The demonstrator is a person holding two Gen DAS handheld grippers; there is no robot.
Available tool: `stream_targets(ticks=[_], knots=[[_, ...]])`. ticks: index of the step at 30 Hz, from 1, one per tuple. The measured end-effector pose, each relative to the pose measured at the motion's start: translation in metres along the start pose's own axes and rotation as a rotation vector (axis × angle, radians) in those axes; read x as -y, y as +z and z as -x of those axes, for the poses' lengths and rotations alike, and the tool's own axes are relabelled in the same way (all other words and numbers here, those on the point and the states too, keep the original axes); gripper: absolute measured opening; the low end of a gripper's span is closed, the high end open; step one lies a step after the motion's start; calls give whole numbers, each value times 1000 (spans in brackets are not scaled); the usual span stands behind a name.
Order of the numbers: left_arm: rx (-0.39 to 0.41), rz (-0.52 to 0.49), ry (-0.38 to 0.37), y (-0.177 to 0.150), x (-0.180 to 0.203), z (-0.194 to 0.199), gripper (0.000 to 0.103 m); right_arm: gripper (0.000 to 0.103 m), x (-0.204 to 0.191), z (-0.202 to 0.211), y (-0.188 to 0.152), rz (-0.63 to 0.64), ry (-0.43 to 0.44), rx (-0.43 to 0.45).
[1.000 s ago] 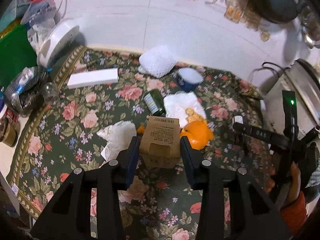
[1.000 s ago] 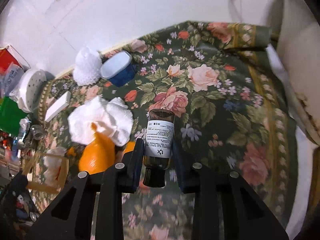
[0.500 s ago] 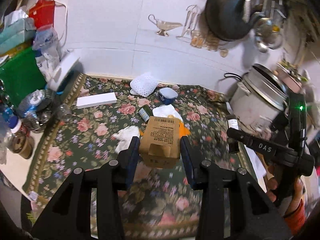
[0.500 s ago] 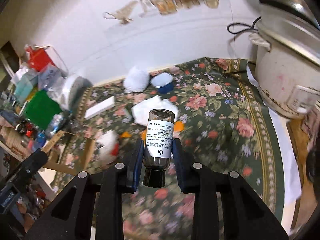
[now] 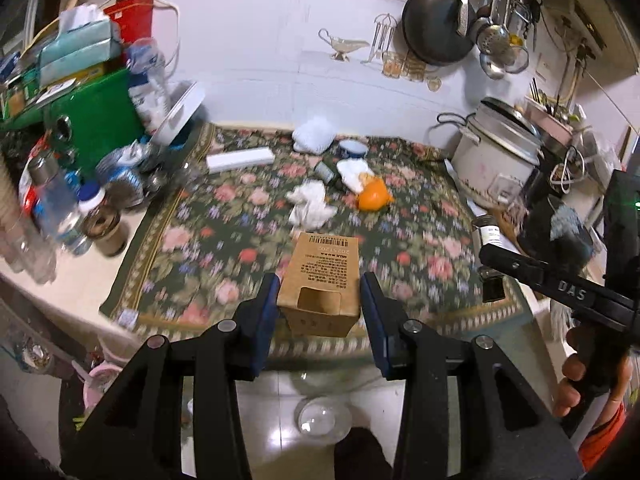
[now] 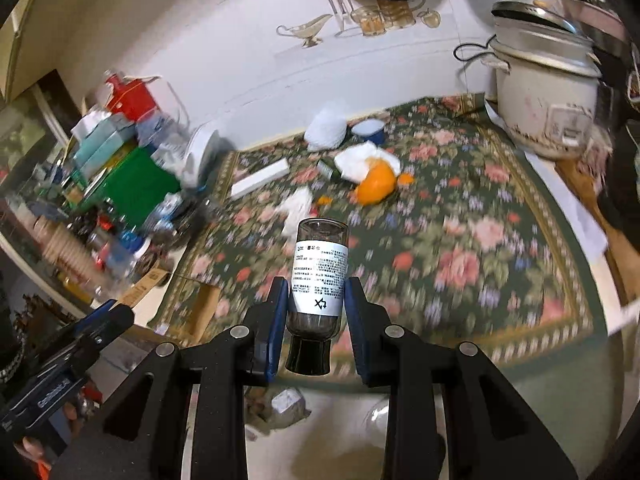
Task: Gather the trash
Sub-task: 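Carry the box and bottle down over the floor bin and release both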
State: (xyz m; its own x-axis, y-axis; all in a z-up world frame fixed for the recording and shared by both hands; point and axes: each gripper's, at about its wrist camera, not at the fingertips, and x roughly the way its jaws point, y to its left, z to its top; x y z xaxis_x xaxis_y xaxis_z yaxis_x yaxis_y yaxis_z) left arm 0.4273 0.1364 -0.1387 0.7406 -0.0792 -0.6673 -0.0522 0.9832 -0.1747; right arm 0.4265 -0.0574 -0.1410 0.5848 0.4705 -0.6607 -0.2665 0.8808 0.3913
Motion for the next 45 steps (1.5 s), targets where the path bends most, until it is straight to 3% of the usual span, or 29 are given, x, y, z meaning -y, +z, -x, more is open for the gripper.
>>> stream_targets(ticks=[10,20,32,37,45], knots=[[-112,1,-13,-56,4,10,40,26,-18,19,-71,4,-14,-120],[-258,15,-27,-104,27,-26,40,27,11,-1,-124,-36,-16,-279],[-464,55,3,-178,34,-108,40,27,63,-72,-167,-35,-67,-475],[-526,71,43,-212,24,-152,40,27,82,-109,-180,-38,-50,-517],[-619,157,45,-275,10,-232,41,27,105,-149,-198,26,-94,-521]])
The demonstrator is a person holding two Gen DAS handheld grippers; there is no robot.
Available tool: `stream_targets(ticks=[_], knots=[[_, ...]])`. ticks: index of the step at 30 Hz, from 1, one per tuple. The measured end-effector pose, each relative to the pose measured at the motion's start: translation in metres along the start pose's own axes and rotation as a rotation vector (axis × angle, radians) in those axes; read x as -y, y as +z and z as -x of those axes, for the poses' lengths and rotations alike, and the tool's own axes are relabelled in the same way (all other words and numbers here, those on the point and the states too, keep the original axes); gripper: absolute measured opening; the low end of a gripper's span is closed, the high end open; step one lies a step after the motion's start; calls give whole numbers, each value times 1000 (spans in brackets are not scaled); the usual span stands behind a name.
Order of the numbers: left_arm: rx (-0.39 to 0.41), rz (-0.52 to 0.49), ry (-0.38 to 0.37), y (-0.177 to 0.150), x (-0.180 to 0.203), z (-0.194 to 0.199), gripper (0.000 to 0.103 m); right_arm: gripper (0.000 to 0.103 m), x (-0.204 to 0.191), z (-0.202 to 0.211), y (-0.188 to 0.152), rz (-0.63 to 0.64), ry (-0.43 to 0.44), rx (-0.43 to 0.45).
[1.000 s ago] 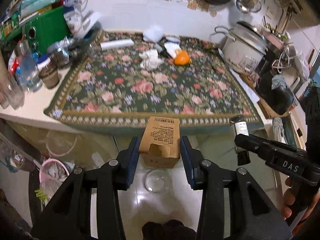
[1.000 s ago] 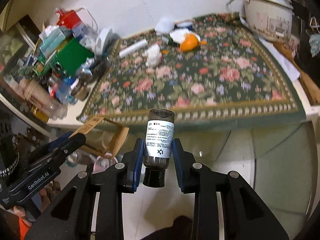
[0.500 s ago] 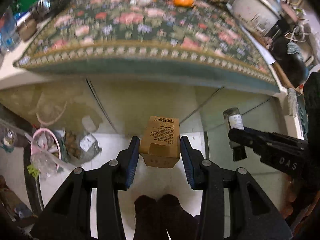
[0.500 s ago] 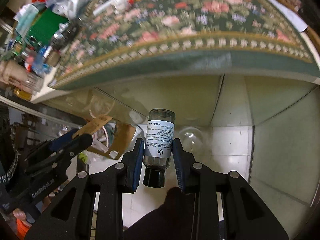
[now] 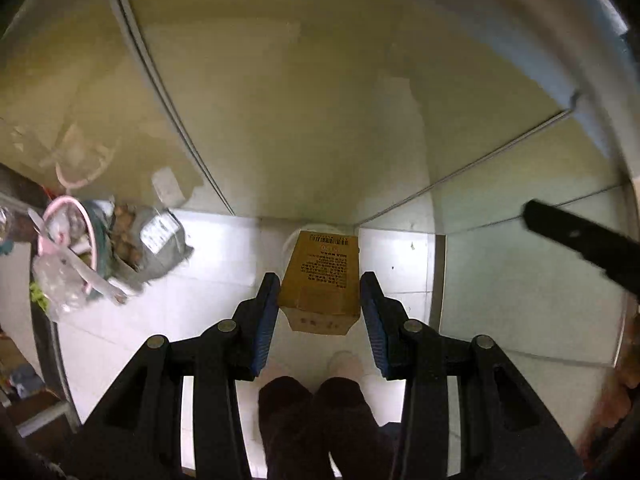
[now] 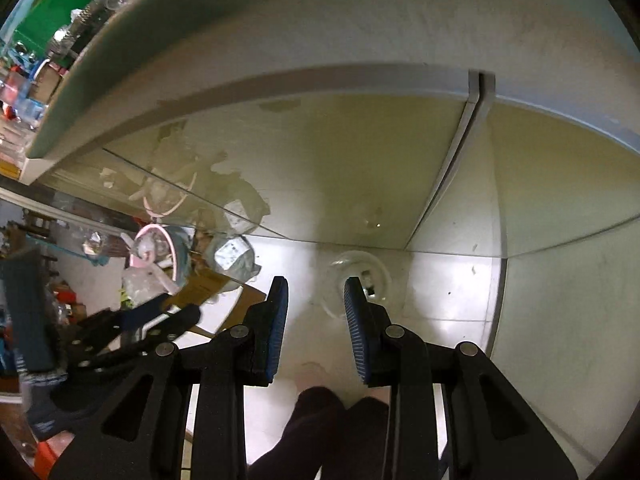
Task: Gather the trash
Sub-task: 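Carry the box and bottle down over the floor bin and release both, then raise both tools back toward the counter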
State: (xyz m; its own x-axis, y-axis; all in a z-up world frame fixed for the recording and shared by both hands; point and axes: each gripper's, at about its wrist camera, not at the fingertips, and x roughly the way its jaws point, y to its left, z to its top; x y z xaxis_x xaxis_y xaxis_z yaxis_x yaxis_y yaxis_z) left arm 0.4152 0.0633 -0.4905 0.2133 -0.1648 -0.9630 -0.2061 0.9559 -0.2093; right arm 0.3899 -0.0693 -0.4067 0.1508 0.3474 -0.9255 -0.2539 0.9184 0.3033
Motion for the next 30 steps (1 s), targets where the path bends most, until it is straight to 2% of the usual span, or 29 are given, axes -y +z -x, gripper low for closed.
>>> stream_targets(ticks=[4,7,13,15,18,20,25,30], knots=[[-37,29,-31,3,8,-38,41,27,14,1,-1,-13,8,-1],[-54,17,-40,6,17,-59,41,32,19,4,-1,-31,15,-2],[-121,-36,4,15,36,-85,41,37,23,17,-4,-18,-20,17],[-116,-48,-4,16,38,-80,42,37,22,24,-2,-7,-23,26],[-81,-56,-23,17,42,-68,58,38,18,37,1,5,-16,54],[-59,-65,-26,18,44,-61,58,43,12,45,1,11,-13,77],[-29,-74,21,19,42,-35,58,44,6,68,4,29,-23,123],[67,-90,38,18,42,37,58,44,-3,99,7,34,-23,169]])
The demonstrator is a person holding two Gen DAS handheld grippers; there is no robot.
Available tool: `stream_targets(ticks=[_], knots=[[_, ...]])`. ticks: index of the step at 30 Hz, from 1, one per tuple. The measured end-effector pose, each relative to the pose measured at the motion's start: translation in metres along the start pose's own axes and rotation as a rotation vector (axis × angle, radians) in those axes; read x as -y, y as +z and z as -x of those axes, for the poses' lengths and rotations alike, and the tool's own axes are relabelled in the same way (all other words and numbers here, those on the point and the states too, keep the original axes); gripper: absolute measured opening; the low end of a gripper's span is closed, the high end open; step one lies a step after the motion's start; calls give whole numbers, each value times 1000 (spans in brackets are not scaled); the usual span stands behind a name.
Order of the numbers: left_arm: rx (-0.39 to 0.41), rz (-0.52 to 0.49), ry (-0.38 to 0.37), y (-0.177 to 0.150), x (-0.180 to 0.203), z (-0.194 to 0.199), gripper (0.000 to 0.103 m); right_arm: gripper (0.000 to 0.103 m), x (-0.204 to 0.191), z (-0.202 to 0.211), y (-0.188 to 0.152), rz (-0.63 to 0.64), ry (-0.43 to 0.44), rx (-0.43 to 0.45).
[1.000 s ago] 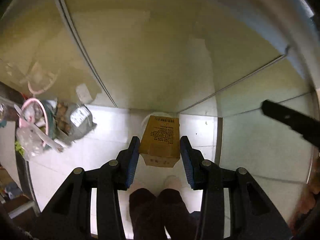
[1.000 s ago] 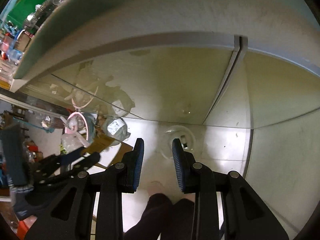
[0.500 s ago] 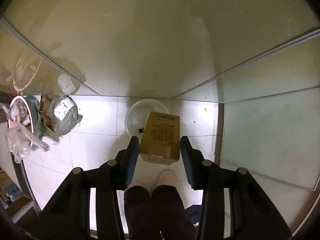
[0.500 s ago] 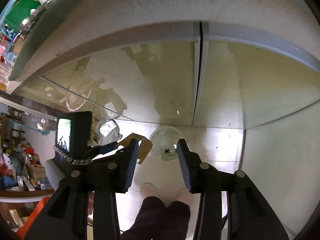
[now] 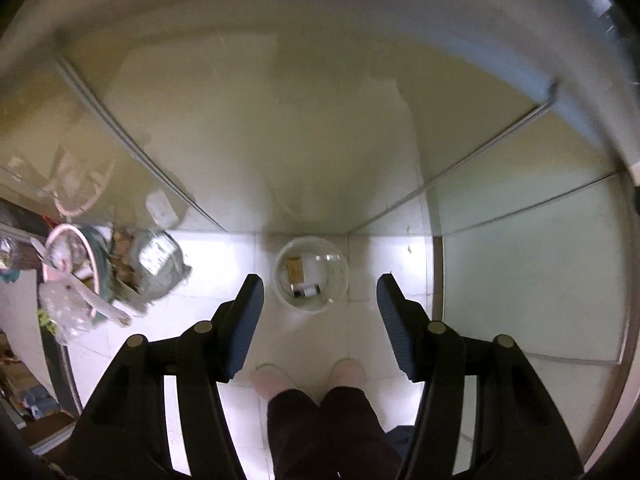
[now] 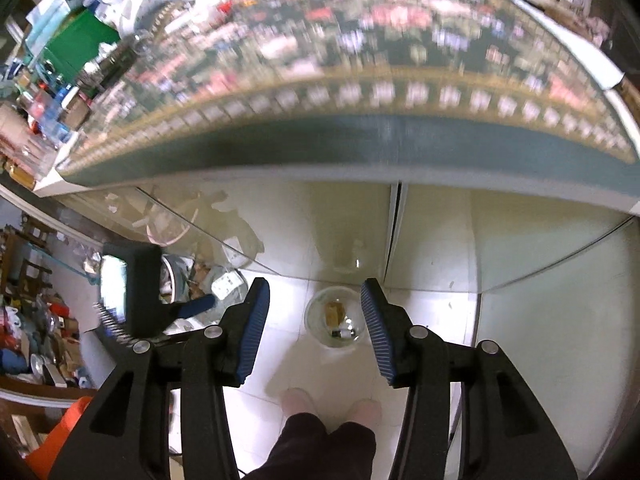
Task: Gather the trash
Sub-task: 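Raise both tools back toward the counter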
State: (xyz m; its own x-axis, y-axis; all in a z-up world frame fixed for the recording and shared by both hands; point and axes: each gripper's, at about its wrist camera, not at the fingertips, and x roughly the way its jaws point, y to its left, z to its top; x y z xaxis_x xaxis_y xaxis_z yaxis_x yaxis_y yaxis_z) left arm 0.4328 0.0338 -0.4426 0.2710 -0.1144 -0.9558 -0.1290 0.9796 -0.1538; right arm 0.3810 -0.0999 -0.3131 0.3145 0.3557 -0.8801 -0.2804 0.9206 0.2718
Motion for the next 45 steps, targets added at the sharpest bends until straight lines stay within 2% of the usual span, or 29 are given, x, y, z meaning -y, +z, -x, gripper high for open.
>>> stream_targets(ticks=[7,11,17,22,27,29,31,33,35,36,45], knots=[[184,-9,-21,12,-6,126,58,44,-21,57,11,5,-14,95],[304,-15,-33,18,-9,195,58,44,-39,104,18,10,-21,177],[484,-74,-26,27,-11,285,58,44,-69,162,27,12,-34,306],[605,-115,-22,27,-11,341,58,44,-87,202,28,20,-68,432],[679,-145,-44,33,-6,374,58,45,-92,233,34,8,-72,537],[697,-161,-47,37,-1,383,61,53,-94,242,36,7,-81,572],[720,-170,-46,42,4,389,71,55,-95,250,39,8,-95,610],[742,-173,-48,49,8,392,72,58,-93,255,47,15,-106,640],[747,-174,-47,61,12,393,72,67,-90,256,54,14,-112,662],[749,-171,-45,65,15,393,72,67,-87,256,59,14,-112,672],[730,-106,2,143,42,369,72,67,-48,238,117,55,-67,651]])
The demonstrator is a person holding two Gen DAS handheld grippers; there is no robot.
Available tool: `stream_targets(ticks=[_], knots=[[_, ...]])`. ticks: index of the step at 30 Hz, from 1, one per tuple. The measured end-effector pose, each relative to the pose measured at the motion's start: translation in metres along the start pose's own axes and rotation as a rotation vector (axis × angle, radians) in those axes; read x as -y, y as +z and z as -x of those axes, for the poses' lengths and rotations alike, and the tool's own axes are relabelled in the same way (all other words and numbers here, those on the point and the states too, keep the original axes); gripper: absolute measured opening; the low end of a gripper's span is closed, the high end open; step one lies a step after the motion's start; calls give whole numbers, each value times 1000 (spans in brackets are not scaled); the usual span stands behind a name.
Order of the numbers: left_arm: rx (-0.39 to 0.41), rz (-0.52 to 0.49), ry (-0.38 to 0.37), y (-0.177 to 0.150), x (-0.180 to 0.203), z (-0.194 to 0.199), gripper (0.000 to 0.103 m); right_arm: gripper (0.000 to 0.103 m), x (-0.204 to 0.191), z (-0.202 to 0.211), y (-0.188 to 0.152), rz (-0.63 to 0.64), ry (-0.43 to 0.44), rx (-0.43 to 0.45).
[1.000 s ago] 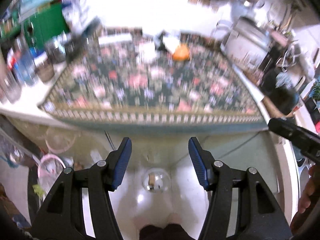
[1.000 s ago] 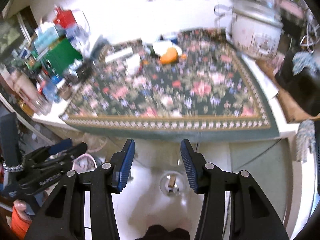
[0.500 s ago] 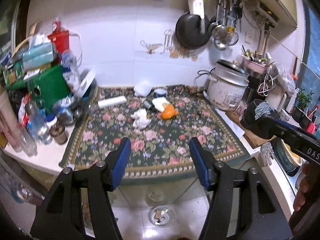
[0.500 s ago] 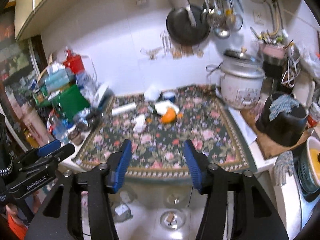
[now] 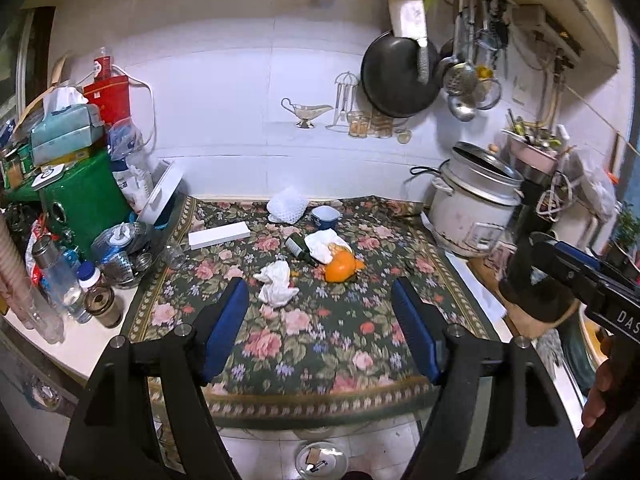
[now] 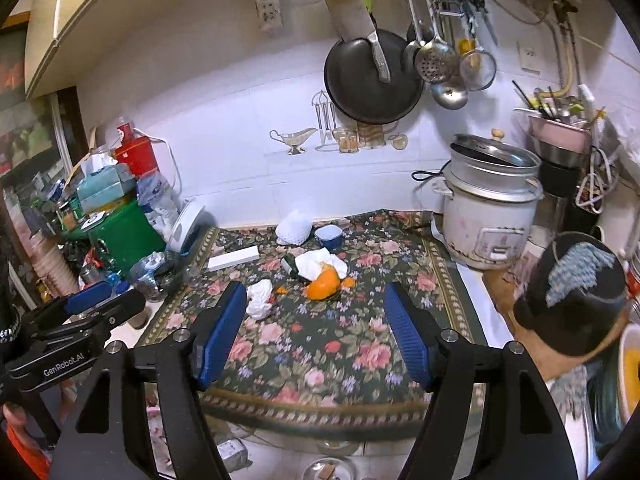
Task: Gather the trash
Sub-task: 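Raise both tools back toward the counter, then grasp the white plastic bag with the left tool while the right tool grasps the orange peel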
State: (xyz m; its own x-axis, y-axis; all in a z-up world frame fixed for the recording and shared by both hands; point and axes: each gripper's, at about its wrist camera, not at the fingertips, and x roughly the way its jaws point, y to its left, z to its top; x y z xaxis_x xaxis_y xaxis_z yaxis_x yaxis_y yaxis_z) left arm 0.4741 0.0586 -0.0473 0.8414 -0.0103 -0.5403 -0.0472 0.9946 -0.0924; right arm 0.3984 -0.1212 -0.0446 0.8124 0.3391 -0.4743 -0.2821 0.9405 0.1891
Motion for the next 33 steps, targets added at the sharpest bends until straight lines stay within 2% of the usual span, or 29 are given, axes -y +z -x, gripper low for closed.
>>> stream_targets(ticks=[8,18,25,30,33], knots=[[-51,105,93,25,8,-63,72,67,42,-57,40,54,89,-60],[-183,192,184,22,-13,-137,72,67,64,-129,47,59,156,-176],[-297,195,143,12,-40,-191,72,67,59,-176,46,31,138,-255],[-376,156,78,10,-68,-234,72,67,52,-206,40,-2,66,-309],[-434,172,53,7,-89,-260,72,67,48,-232,31,-29,37,-378]])
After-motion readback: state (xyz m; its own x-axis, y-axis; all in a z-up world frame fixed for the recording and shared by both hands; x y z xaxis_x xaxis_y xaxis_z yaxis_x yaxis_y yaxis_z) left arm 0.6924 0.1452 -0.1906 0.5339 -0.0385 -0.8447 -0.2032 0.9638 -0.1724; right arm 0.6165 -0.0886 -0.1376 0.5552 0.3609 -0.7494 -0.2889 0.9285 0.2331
